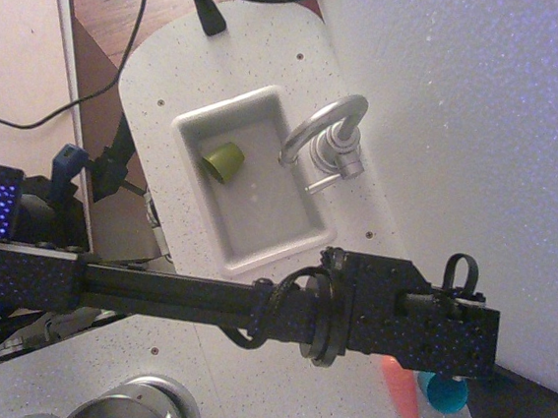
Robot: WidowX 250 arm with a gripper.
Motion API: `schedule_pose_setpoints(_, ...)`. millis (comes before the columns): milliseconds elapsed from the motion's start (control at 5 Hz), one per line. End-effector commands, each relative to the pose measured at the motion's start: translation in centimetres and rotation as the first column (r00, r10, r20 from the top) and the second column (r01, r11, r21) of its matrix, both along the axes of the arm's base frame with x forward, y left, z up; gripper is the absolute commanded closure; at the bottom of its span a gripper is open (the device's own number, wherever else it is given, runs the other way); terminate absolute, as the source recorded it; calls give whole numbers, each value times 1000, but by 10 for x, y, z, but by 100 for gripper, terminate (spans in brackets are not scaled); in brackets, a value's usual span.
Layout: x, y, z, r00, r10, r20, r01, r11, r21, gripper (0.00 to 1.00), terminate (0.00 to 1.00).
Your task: Turn faucet left
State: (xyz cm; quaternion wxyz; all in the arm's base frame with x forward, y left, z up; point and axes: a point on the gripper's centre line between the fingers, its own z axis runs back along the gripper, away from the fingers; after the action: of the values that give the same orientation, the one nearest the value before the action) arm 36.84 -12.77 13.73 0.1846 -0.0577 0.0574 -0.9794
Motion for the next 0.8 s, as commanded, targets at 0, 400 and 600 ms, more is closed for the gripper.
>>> schedule_pose_setpoints(0,0,0,0,1000,0,0,0,1000,0,0,0)
schedule_pose_setpoints(400,-8,78,15,997,49,66,-52,998,45,0,0)
schedule_pose_setpoints(600,-1,96,13,997,58,50,-63,993,98,0,0)
